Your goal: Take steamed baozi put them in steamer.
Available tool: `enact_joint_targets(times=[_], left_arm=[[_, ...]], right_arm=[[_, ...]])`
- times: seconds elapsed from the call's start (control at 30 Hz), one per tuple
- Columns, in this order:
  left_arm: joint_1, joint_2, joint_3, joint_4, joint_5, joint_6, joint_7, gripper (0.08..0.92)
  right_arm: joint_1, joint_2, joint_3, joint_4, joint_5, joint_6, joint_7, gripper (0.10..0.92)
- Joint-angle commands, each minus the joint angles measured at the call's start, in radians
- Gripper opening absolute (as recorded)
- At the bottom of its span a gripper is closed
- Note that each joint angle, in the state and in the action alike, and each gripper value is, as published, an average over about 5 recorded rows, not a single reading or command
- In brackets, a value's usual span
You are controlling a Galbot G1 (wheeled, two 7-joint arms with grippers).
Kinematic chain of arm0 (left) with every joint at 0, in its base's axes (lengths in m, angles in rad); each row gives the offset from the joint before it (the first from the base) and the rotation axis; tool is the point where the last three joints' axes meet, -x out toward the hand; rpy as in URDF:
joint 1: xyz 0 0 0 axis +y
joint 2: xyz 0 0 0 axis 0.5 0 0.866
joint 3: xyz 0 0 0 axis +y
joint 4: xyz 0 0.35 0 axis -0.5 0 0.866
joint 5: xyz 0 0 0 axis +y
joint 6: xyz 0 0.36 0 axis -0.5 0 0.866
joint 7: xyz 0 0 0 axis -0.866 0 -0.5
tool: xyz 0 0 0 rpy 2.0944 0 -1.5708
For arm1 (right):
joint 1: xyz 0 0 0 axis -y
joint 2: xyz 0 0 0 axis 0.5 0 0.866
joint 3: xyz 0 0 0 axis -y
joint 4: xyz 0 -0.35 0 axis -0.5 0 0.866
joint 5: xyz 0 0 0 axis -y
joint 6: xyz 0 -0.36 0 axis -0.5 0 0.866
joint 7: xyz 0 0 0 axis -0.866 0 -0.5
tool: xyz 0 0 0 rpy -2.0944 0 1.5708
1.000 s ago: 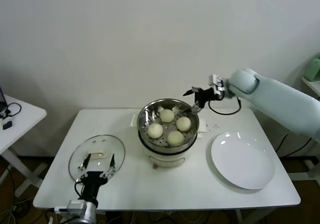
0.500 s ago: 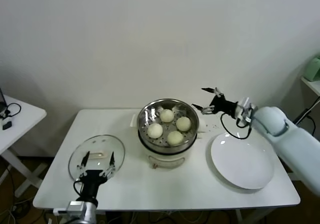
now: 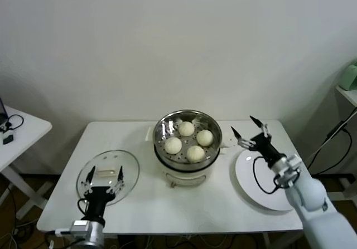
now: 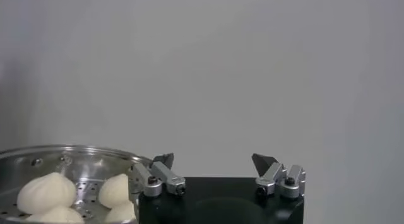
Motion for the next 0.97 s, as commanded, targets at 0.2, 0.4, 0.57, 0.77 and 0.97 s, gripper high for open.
enact_joint_targets(times=[0.2, 0.4, 0.57, 0.77, 0.97], left_arm=[[-0.010, 0.004, -0.016, 0.003, -0.017, 0.013, 0.056, 0.823], [-0.016, -0.001, -0.024, 0.013, -0.022, 0.007, 0.053, 0.823], [-0.017, -0.003, -0.029, 0.021, -0.027, 0.000, 0.052, 0.823], [-0.012, -0.003, -0.033, 0.025, -0.038, -0.007, 0.051, 0.823], [-0.016, -0.002, -0.038, 0.026, -0.051, -0.004, 0.051, 0.823]], right_arm=[[-0.414, 0.327, 0.237, 0.128, -0.058, 0.110, 0.064, 0.823], [-0.430, 0.349, 0.234, 0.132, -0.054, 0.113, 0.067, 0.823], [-0.430, 0.361, 0.228, 0.136, -0.053, 0.115, 0.061, 0.823], [-0.427, 0.363, 0.227, 0.142, -0.050, 0.112, 0.055, 0.823], [-0.430, 0.374, 0.224, 0.149, -0.058, 0.108, 0.052, 0.823]])
